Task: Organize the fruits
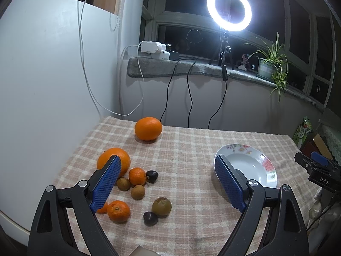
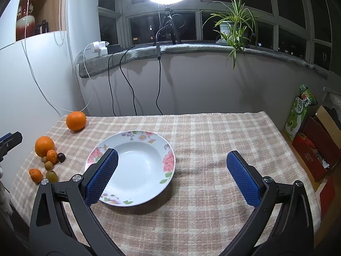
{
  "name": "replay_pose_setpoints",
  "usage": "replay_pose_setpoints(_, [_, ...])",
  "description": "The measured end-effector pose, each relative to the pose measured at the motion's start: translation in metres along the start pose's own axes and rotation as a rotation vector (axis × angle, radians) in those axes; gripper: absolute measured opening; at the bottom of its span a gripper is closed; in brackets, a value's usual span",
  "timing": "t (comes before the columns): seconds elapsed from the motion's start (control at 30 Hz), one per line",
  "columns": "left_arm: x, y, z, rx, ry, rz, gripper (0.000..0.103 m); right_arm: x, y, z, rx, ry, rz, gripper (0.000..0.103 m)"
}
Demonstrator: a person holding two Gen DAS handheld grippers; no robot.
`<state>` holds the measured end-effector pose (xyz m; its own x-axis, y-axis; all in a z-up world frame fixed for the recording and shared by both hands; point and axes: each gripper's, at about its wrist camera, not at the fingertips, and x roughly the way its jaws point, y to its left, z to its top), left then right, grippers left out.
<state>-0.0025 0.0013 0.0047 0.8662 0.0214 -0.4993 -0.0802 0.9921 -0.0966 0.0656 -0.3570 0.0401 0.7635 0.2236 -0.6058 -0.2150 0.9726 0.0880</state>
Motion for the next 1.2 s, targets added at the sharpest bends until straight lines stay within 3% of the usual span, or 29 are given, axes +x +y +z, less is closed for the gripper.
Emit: replay_pose_setpoints(1.2, [-0.0004, -0.0030, -0.0008, 0.003, 0.000, 0.000, 0.090, 0.0027, 0.0050, -0.0003, 0.000, 0.001, -0.006, 0.103])
